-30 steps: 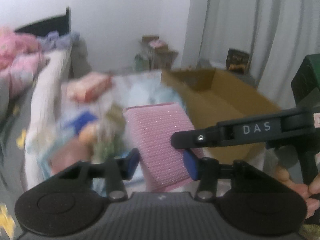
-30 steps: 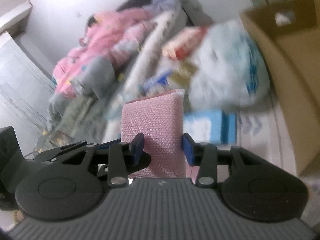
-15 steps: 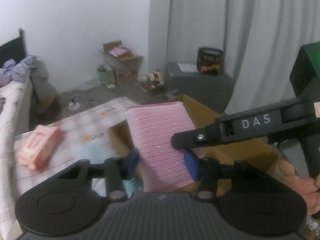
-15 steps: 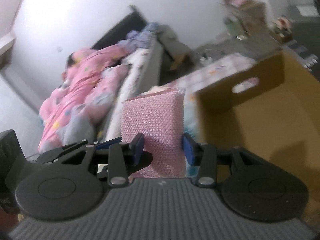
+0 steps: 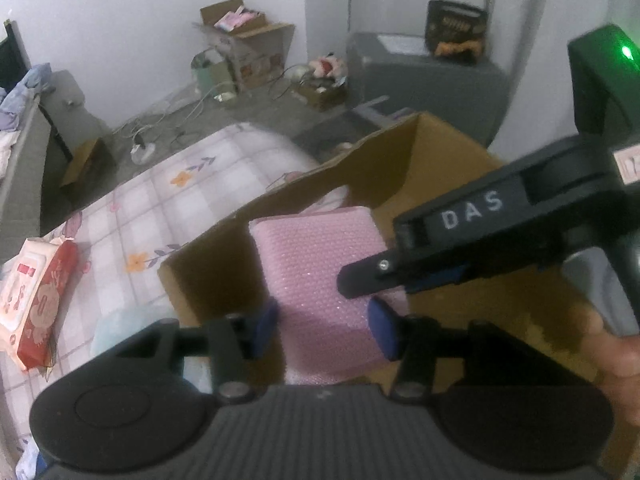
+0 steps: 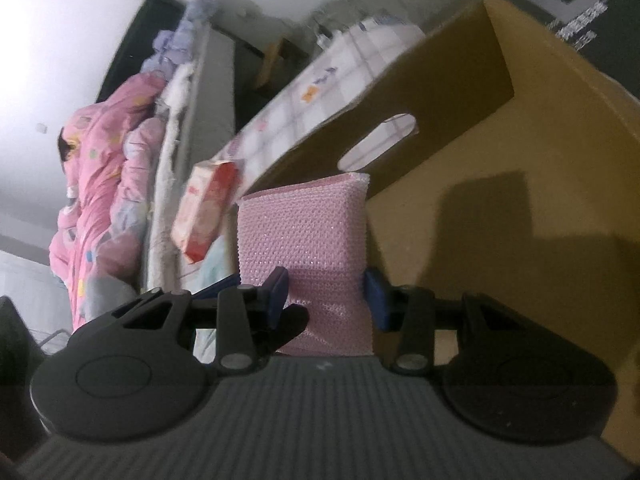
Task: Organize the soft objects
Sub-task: 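Carry the pink pouch with the right gripper into the cardboard box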
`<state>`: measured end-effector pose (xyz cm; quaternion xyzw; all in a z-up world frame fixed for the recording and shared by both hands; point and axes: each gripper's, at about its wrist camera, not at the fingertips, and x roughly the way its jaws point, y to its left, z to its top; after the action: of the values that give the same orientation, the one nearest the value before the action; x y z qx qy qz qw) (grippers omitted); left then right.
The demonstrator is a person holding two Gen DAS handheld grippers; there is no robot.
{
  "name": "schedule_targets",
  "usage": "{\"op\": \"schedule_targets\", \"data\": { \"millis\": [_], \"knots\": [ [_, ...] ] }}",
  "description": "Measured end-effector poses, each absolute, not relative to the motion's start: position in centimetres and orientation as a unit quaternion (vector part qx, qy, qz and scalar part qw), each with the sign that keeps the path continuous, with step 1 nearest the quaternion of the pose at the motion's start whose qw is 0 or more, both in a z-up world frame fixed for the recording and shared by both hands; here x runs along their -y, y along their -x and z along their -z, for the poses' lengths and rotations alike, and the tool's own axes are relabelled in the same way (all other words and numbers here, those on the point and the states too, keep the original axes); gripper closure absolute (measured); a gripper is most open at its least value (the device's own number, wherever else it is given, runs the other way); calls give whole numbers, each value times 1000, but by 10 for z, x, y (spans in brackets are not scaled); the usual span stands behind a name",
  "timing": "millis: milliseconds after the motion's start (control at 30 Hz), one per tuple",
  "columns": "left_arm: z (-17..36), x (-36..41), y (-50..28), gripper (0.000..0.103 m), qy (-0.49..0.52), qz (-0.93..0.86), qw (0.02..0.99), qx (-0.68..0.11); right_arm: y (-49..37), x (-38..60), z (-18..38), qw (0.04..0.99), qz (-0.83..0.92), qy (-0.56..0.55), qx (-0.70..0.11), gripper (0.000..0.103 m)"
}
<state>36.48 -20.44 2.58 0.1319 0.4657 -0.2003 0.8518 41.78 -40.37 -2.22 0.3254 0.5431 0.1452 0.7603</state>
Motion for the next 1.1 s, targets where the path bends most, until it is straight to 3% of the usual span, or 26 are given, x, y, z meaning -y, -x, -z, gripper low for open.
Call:
{"op": "schedule_targets", "data": {
  "millis": [500, 700, 767, 1100],
  "knots": [
    [-24, 198, -374, 45, -144, 201, 847, -470, -468, 381, 96, 723, -124, -336, -590, 61],
    [-46, 184, -362, 37, -123, 209, 853, -462, -460, 393, 77, 745, -107, -343, -562, 61],
    [-53, 176, -354, 30, -121, 208, 856, -457, -460, 395, 76, 747, -99, -346, -559, 61],
    [-78, 88, -311, 20, -100, 163, 870, -455, -479, 366, 108, 739, -97, -329, -579, 61]
  ]
}}
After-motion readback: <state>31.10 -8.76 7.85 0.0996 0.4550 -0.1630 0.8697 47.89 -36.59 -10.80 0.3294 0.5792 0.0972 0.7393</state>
